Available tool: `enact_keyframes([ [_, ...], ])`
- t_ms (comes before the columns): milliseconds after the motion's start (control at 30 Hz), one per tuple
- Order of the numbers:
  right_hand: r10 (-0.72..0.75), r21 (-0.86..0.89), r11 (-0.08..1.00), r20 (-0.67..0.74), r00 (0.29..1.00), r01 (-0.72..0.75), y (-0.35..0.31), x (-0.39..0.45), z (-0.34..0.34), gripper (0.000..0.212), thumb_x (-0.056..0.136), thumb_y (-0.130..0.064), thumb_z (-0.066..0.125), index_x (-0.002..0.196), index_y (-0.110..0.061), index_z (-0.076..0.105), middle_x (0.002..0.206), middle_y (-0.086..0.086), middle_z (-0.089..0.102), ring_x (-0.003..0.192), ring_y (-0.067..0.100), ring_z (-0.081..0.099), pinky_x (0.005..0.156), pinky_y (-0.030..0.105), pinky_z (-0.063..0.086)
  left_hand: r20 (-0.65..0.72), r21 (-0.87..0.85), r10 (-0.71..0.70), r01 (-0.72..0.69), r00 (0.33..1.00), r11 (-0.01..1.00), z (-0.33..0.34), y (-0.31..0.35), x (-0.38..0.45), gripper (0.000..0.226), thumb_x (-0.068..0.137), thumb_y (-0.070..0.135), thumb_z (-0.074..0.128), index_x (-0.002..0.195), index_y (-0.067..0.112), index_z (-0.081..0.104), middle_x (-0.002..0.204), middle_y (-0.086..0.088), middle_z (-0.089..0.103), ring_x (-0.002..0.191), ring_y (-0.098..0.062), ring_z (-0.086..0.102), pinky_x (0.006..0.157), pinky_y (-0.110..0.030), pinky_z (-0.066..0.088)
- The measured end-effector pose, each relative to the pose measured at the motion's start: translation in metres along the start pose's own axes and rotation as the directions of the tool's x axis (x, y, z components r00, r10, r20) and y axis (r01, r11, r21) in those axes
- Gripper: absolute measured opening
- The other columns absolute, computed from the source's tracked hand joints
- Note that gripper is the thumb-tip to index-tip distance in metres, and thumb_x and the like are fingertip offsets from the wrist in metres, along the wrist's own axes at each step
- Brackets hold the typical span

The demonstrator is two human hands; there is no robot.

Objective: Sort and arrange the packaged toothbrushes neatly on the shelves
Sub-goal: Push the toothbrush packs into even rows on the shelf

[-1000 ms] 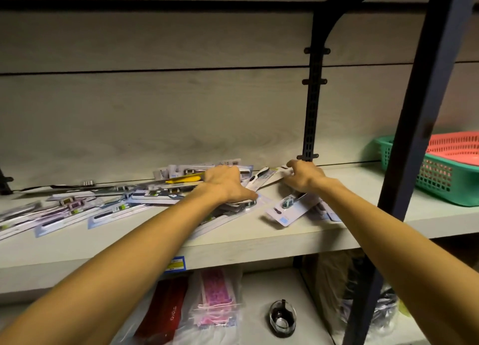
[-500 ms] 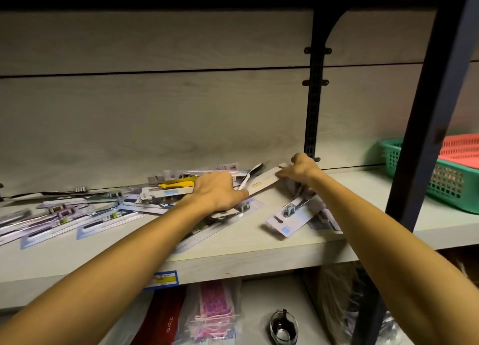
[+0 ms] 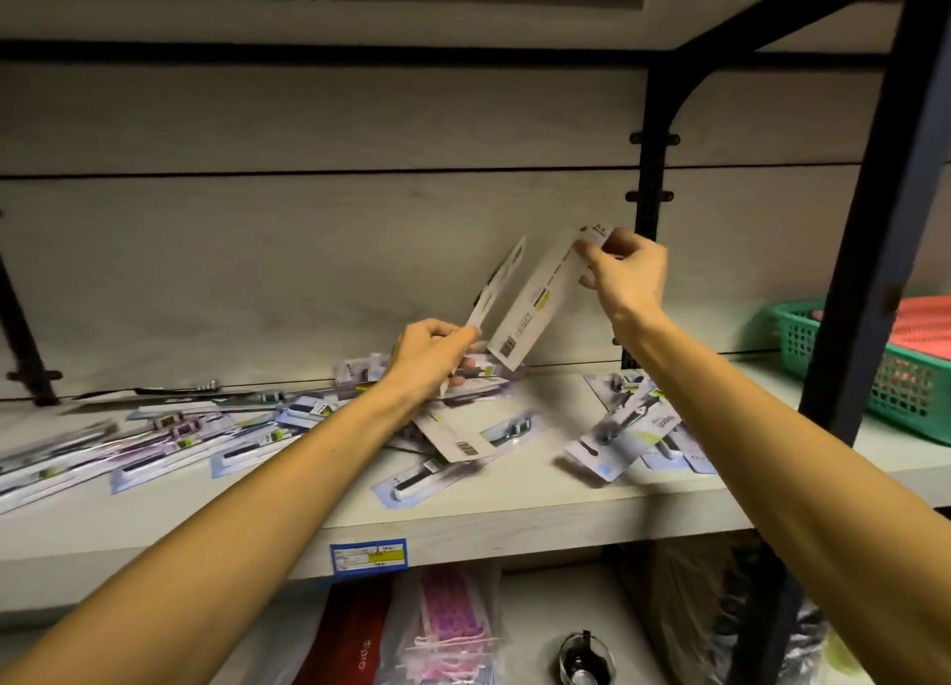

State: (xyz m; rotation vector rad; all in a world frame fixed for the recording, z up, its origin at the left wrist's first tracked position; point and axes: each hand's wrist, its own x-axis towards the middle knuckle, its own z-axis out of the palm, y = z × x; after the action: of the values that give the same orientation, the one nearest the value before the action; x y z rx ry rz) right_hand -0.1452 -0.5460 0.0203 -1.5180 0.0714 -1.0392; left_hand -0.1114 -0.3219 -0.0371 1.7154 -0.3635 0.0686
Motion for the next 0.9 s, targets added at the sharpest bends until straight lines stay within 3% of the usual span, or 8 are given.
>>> enact_keyframes([
  [167,-0.254,-0.081,0.962,0.088,0.963,0.261,-0.041,-0.034,0.032,0.011,0.092,-0.026,0.064,0.098,-0.020,0.070,0.094,-0.008,0.072,0.086,0.008,0.069,0.072,0.029,0.061,-0.068,0.052,0.013,-0.009,0.998,0.999,-0.062,-0.005,-0.026,0.050,0.076,0.033,0.086,0.109,0.013,0.056,0.092,0.000,0.061,0.071,-0.008,0.057,0.058,-0.017,0.048],
  [300,-0.351,-0.062,0.929,0.153,0.924,0.364,-0.080,-0.076,0.069,0.017,0.100,-0.025,0.052,0.112,-0.016,0.057,0.100,-0.013,0.066,0.091,0.001,0.066,0.076,0.020,0.058,-0.165,0.057,0.102,-0.094,0.981,0.994,-0.124,-0.007,-0.057,0.060,0.074,0.033,0.087,0.121,0.014,0.054,0.107,0.001,0.063,0.087,-0.007,0.064,0.067,-0.015,0.048],
  [367,-0.336,-0.033,0.938,0.169,0.927,0.346,-0.096,-0.101,0.088,0.018,0.102,-0.028,0.045,0.114,-0.016,0.050,0.097,-0.013,0.061,0.085,-0.001,0.062,0.075,0.023,0.057,-0.246,0.059,0.145,-0.135,0.958,0.989,-0.157,-0.007,-0.075,0.053,0.077,0.032,0.085,0.119,0.012,0.060,0.092,0.006,0.062,0.062,0.007,0.059,0.054,-0.009,0.044],
  [433,-0.304,-0.019,0.950,0.155,0.940,0.311,-0.113,-0.126,0.107,0.020,0.102,-0.030,0.041,0.111,-0.013,0.047,0.093,-0.010,0.058,0.080,0.001,0.060,0.073,0.030,0.056,-0.276,0.075,0.177,-0.163,0.945,0.984,-0.191,-0.008,-0.097,0.045,0.080,0.031,0.083,0.115,0.010,0.064,0.082,0.005,0.061,0.051,0.004,0.054,0.048,-0.015,0.043],
  [533,-0.237,0.028,0.971,0.196,0.951,0.236,-0.137,-0.169,0.142,0.024,0.098,-0.026,0.043,0.108,-0.006,0.050,0.090,0.002,0.062,0.078,0.020,0.070,0.069,0.043,0.058,-0.240,0.113,0.219,-0.197,0.946,0.974,-0.246,-0.009,-0.137,0.041,0.080,0.032,0.083,0.109,0.012,0.064,0.084,0.000,0.062,0.065,-0.012,0.058,0.057,-0.028,0.050],
  [633,-0.172,0.061,0.985,0.321,0.931,0.161,-0.153,-0.221,0.187,0.019,0.098,-0.027,0.045,0.103,-0.011,0.056,0.083,0.006,0.060,0.064,0.019,0.069,0.060,0.038,0.059,-0.255,0.165,0.279,-0.243,0.926,0.956,-0.307,-0.008,-0.175,0.046,0.078,0.036,0.085,0.106,0.010,0.059,0.085,0.001,0.063,0.058,-0.001,0.059,0.052,-0.017,0.046],
  [767,-0.013,-0.014,1.000,0.411,0.912,0.021,-0.168,-0.293,0.250,0.032,0.099,-0.038,0.037,0.110,-0.016,0.057,0.097,0.011,0.063,0.056,0.013,0.067,0.049,0.025,0.053,-0.305,0.230,0.336,-0.273,0.891,0.934,-0.385,-0.013,-0.225,0.052,0.077,0.045,0.083,0.105,0.011,0.055,0.088,0.002,0.063,0.065,-0.005,0.061,0.055,-0.027,0.051],
  [900,0.106,-0.003,0.993,0.495,0.862,-0.120,-0.190,-0.358,0.309,0.039,0.098,-0.032,0.036,0.113,-0.008,0.063,0.097,0.017,0.072,0.057,0.019,0.065,0.047,0.024,0.051,-0.330,0.288,0.370,-0.281,0.868,0.915,-0.456,-0.028,-0.270,0.054,0.075,0.051,0.083,0.105,0.015,0.055,0.095,0.001,0.066,0.078,-0.010,0.067,0.065,-0.034,0.058],
])
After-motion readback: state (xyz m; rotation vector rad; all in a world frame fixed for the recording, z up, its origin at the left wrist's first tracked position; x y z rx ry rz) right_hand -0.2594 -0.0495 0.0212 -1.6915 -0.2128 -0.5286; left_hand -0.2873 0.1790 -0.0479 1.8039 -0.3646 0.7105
